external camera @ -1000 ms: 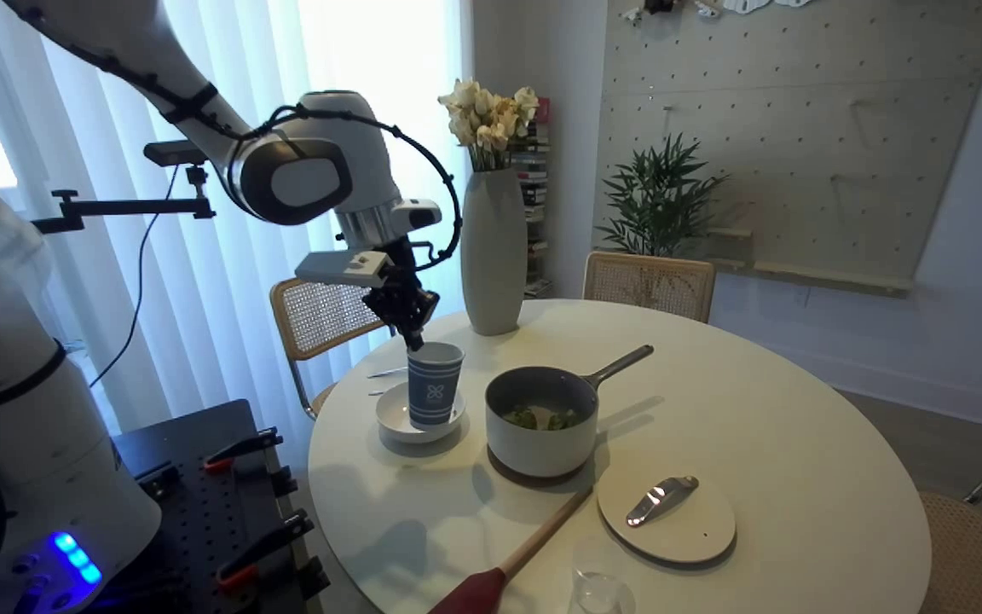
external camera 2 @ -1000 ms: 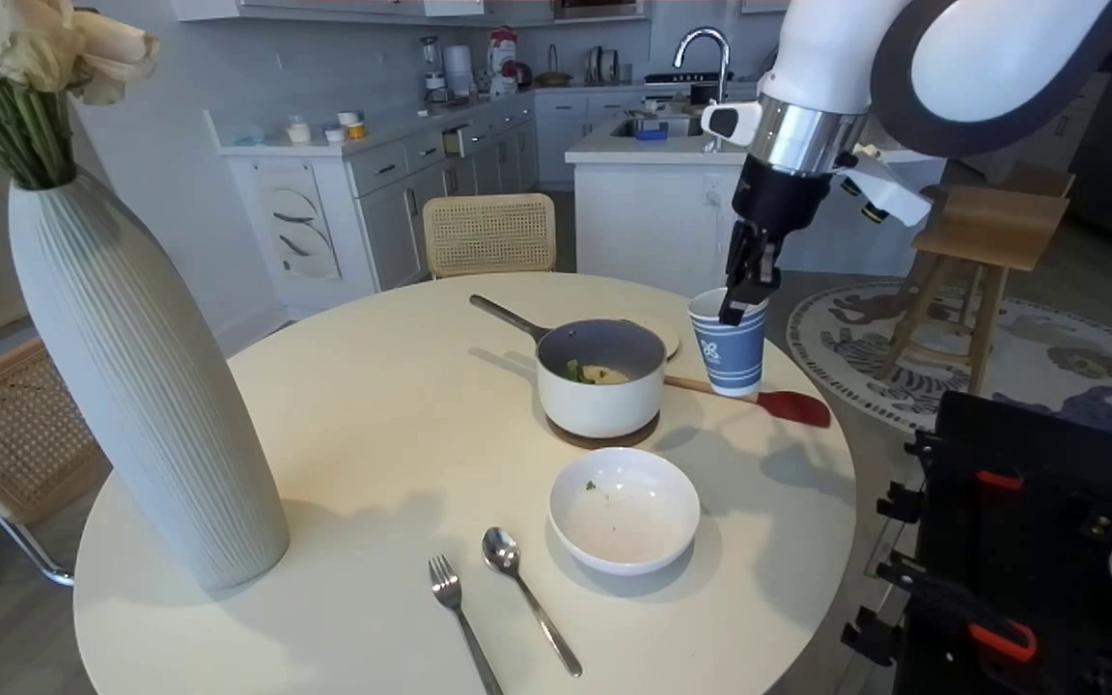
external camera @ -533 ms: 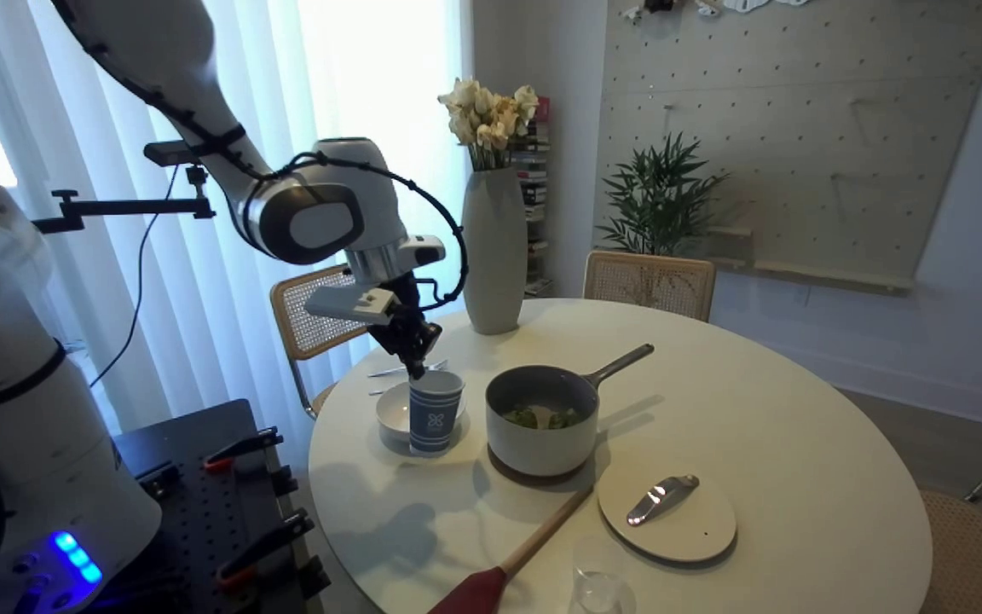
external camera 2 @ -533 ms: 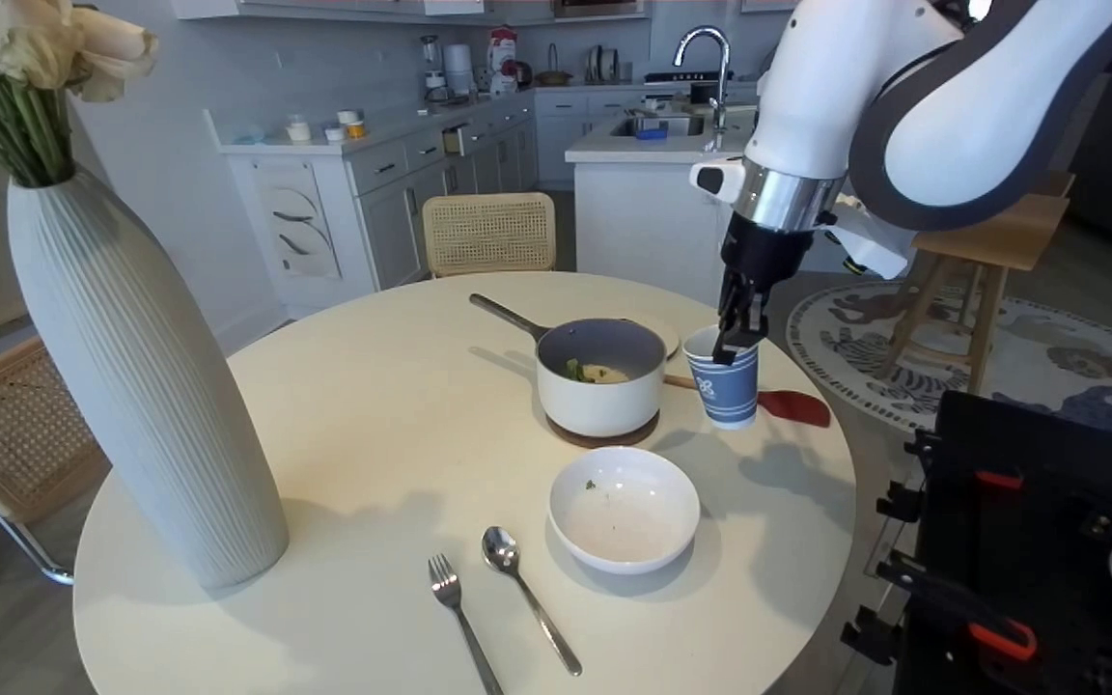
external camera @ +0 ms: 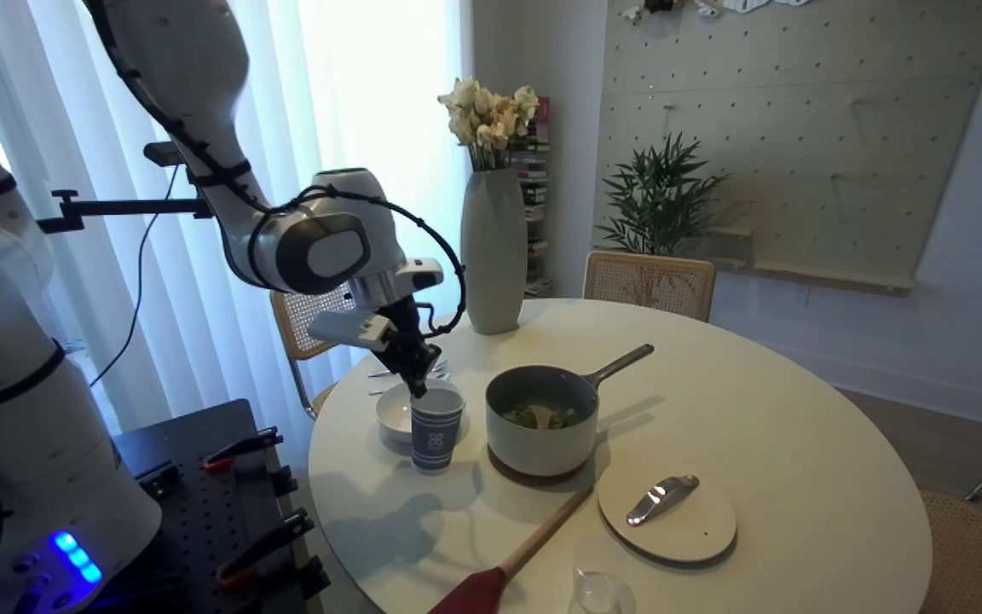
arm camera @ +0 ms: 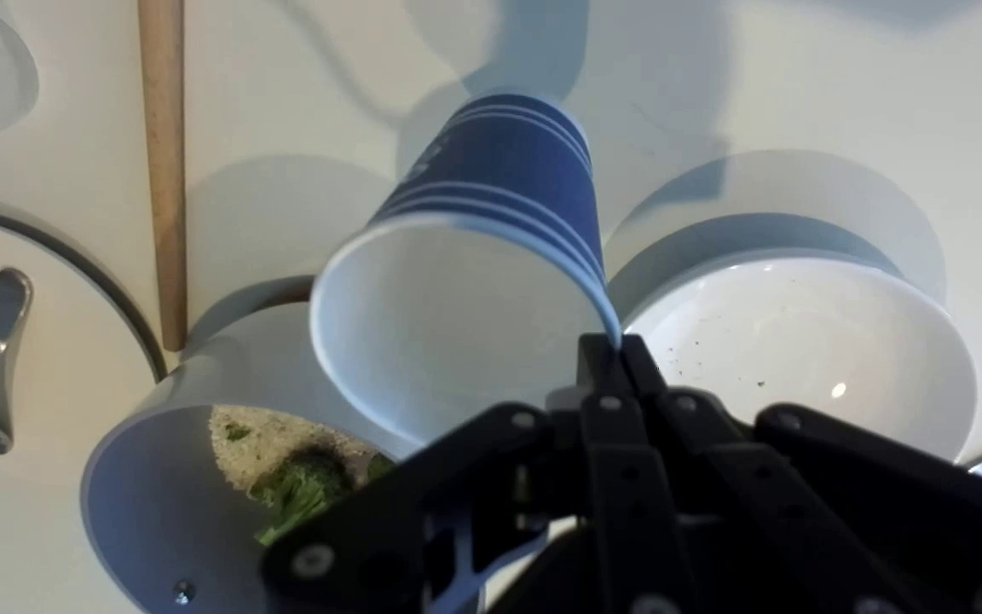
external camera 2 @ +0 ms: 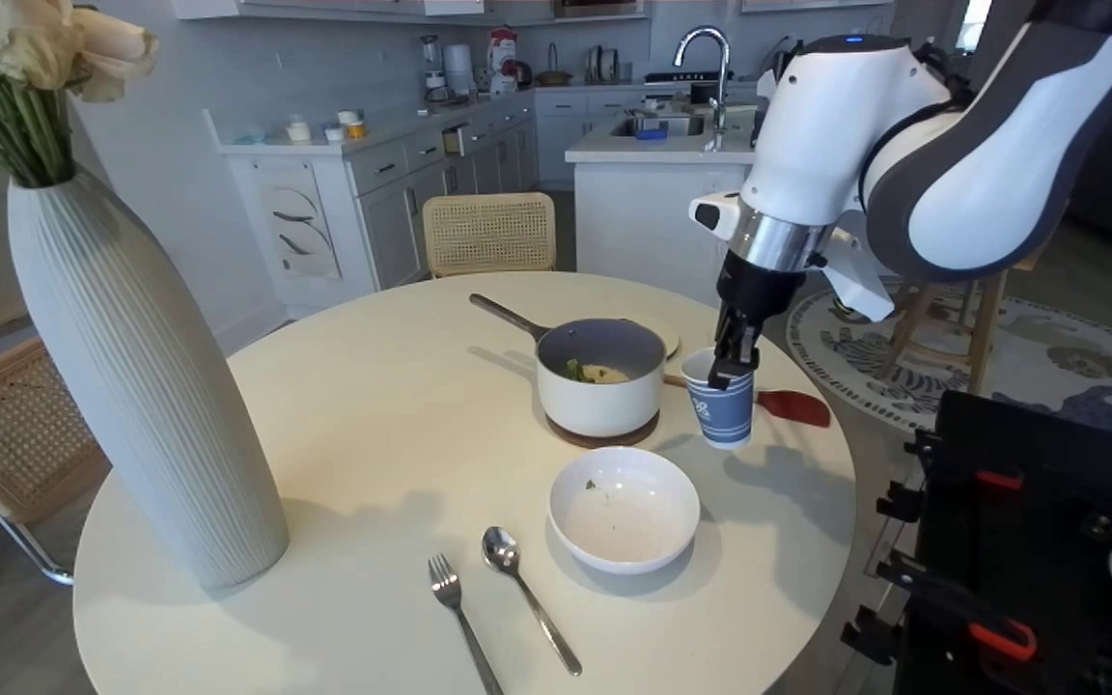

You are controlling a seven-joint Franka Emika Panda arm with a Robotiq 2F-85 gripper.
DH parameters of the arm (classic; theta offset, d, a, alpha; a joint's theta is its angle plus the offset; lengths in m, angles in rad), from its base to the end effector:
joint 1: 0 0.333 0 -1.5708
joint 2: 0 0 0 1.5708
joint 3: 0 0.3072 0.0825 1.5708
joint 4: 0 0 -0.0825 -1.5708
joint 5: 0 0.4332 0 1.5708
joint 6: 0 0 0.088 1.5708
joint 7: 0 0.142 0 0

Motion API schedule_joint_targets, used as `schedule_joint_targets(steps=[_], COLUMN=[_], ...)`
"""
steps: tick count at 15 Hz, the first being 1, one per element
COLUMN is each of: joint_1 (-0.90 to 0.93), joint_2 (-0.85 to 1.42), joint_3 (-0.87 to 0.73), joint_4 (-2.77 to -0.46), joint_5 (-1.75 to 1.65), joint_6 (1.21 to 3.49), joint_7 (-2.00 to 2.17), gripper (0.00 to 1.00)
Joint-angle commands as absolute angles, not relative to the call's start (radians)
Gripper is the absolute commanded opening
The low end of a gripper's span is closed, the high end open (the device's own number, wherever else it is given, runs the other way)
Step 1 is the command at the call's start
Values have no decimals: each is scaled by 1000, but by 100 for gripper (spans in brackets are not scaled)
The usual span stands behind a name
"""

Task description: Move the blue cup to the right, move the silver fork and spoon to the left, move the blue cup to the left

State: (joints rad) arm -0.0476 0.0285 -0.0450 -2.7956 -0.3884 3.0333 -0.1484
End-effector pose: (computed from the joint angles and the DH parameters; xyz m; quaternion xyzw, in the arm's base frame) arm 0.4160 -0.0114 0.1296 0.9702 0.2158 0.0966 0.0534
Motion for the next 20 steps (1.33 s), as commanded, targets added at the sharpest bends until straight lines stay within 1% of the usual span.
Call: schedule_joint_targets(steps=[1, 10, 15, 20], joint_1=[-55, -35, -29, -28], joint_2=[66, 72, 77, 77], joint_3=[-80, -205, -208, -199], joint_4=[-2795, -2790, -2784, -2784], joint_5=[-532, -1078, -1356, -1516], joint_6=[3091, 3118, 3117, 3115], joint_7=[-4, 461, 749, 947], gripper=[1, 1, 1, 1])
